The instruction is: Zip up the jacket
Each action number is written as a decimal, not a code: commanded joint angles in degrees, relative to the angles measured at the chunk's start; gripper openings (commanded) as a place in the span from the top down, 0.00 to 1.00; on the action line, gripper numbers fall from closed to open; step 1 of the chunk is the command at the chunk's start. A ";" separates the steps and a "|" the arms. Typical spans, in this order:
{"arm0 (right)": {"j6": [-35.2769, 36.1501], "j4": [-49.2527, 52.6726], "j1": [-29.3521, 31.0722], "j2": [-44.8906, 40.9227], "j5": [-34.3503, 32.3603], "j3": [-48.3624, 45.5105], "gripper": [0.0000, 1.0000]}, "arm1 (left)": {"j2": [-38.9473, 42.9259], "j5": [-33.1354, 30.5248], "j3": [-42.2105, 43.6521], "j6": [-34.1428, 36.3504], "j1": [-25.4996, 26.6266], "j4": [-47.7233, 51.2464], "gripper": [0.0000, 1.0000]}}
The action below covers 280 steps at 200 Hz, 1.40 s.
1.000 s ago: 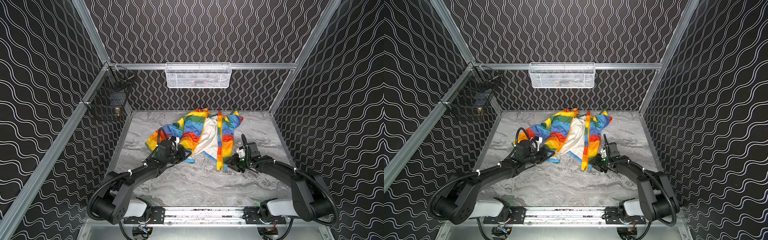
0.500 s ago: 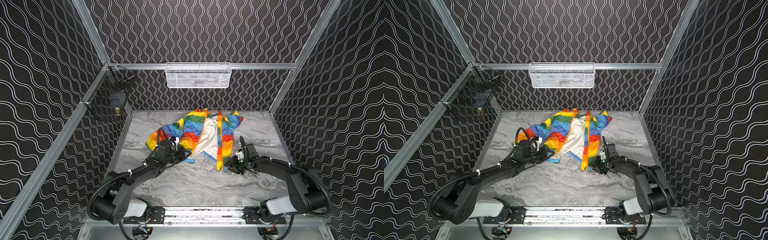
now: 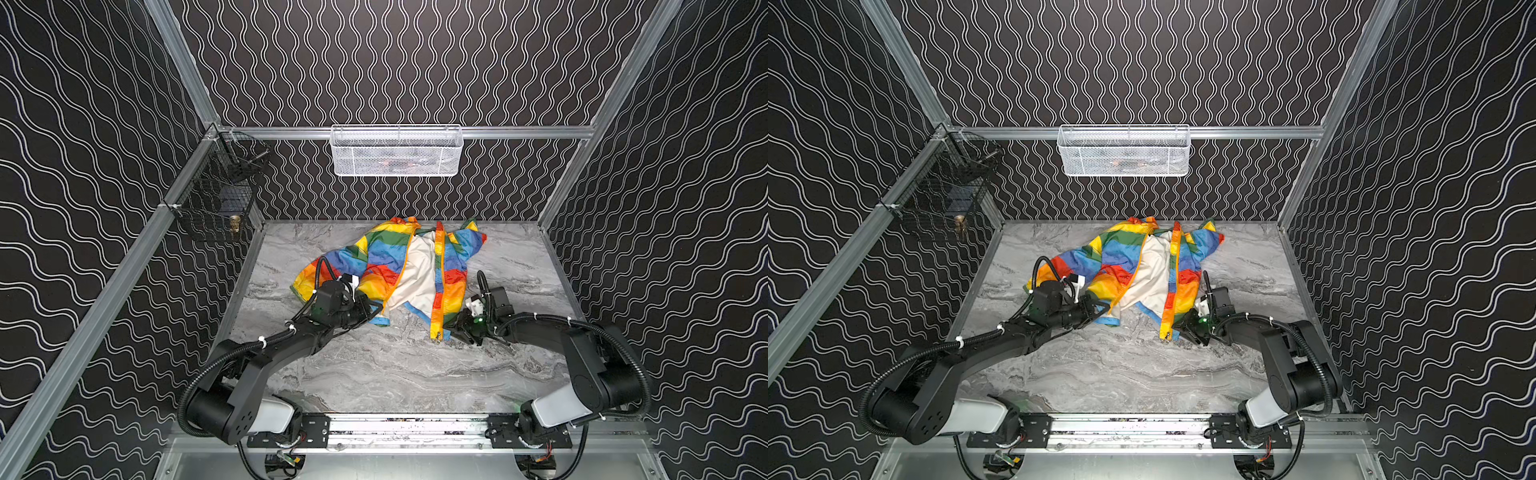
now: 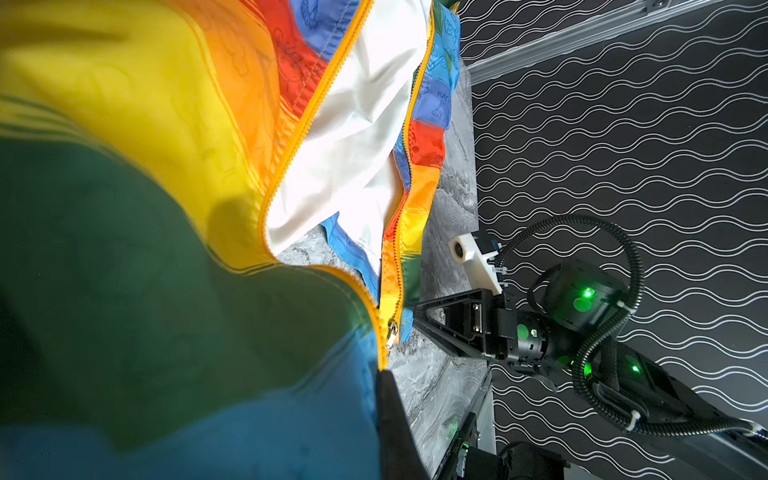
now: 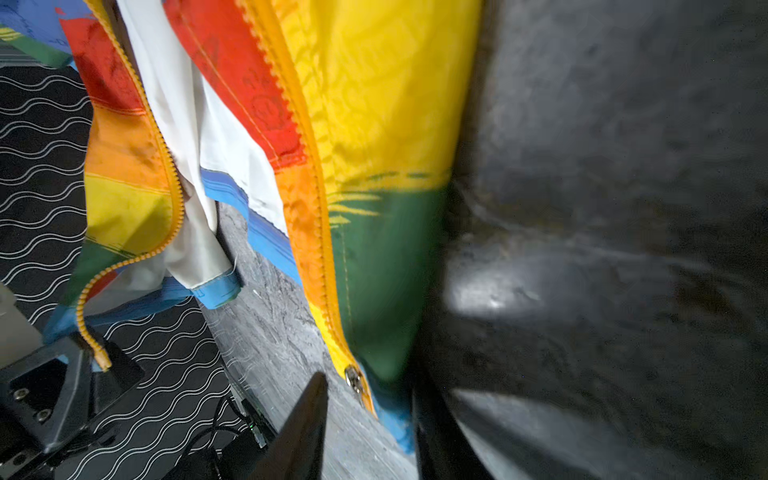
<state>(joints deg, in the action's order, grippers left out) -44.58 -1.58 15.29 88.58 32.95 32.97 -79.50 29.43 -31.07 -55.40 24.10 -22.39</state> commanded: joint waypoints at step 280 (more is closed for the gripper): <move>-2.68 -11.70 4.81 9.04 7.22 1.56 0.71 | 0.58 -0.87 0.48 -0.86 -0.10 -1.13 1.00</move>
<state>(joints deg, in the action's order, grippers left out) -47.37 -14.00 19.88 96.77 40.86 33.95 -79.15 28.73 -30.61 -55.81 24.10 -22.85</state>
